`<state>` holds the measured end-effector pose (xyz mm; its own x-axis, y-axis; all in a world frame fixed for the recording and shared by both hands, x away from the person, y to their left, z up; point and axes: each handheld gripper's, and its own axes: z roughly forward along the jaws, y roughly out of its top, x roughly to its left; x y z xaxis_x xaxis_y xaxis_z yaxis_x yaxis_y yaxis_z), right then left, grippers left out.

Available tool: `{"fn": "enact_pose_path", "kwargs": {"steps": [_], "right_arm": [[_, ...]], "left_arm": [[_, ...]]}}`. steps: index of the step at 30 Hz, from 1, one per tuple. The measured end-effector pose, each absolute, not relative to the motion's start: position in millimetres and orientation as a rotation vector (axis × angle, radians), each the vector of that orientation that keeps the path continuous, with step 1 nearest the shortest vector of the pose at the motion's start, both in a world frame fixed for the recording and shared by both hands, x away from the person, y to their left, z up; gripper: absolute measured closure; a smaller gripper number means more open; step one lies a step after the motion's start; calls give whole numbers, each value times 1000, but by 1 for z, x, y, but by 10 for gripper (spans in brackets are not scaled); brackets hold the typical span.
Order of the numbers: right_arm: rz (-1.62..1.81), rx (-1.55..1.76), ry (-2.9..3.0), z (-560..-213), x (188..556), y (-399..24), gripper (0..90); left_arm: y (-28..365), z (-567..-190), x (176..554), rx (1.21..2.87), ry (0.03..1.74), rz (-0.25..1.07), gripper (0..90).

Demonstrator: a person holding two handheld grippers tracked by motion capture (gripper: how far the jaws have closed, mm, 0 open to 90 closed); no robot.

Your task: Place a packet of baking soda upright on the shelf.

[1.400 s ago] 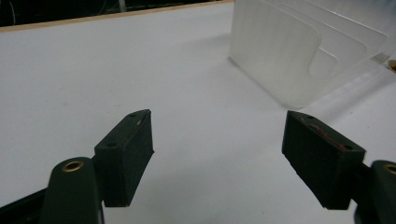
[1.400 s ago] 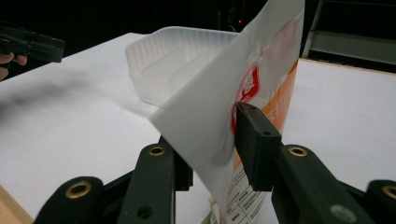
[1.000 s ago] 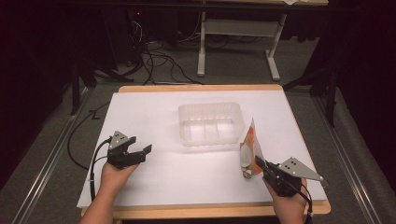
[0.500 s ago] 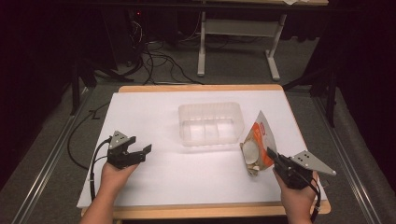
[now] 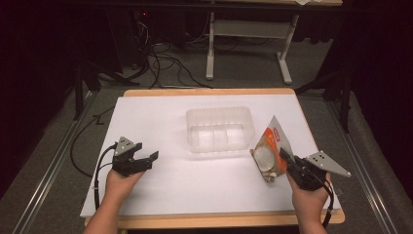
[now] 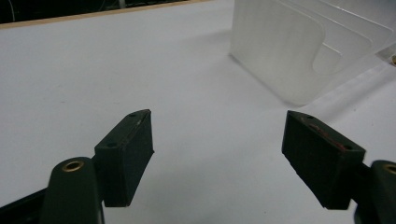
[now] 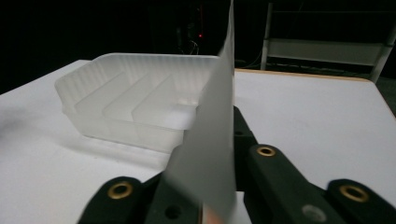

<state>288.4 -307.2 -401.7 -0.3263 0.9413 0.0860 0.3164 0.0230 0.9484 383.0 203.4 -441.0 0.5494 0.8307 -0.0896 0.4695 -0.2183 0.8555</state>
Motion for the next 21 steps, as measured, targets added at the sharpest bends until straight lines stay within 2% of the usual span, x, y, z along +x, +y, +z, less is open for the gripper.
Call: {"fn": "enact_pose_path", "kwargs": {"steps": [21], "right_arm": [[1351,1199,1693,-373,282,-301,900]], "left_arm": [[205,-440,382,1854,1065,496,252]]}}
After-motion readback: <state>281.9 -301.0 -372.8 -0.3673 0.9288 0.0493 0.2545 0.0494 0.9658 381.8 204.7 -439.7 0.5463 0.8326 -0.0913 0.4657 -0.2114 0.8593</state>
